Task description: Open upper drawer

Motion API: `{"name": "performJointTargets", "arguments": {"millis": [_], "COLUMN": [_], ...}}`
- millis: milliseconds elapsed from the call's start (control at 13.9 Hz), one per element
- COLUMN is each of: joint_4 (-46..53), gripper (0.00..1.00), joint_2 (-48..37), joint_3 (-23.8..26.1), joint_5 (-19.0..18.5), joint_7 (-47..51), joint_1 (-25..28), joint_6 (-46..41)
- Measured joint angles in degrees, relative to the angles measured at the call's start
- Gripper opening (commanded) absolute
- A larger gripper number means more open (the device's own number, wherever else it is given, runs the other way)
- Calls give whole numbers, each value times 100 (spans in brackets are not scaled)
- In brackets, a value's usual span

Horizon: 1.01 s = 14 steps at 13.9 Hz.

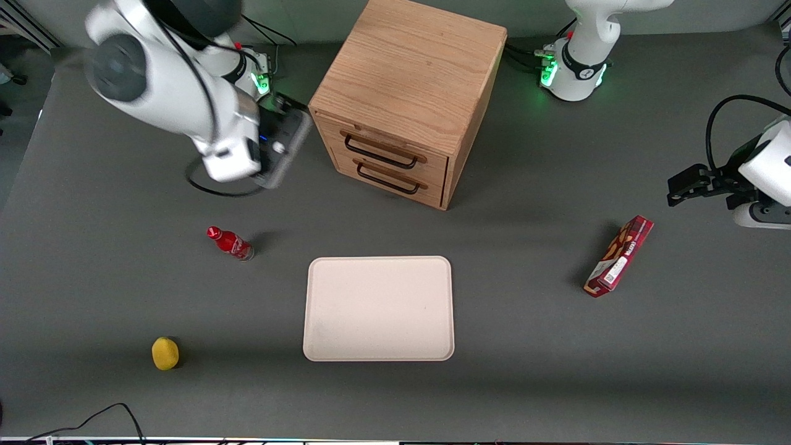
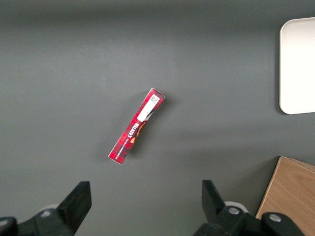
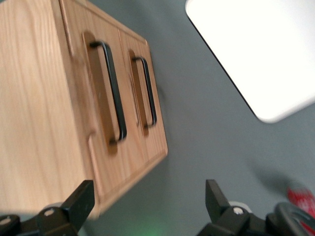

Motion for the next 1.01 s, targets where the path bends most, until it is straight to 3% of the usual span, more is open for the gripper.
{"name": "performJointTargets", "arguments": {"millis": [361,1010], "joint_4": [56,-416], "gripper": [100,100], "joint_2": [906,1080], "joint_3": [345,880], "joint_5": [40,44], "joint_7": [-11,258], "joint_1": [72,97], "joint_6": [804,1477]}}
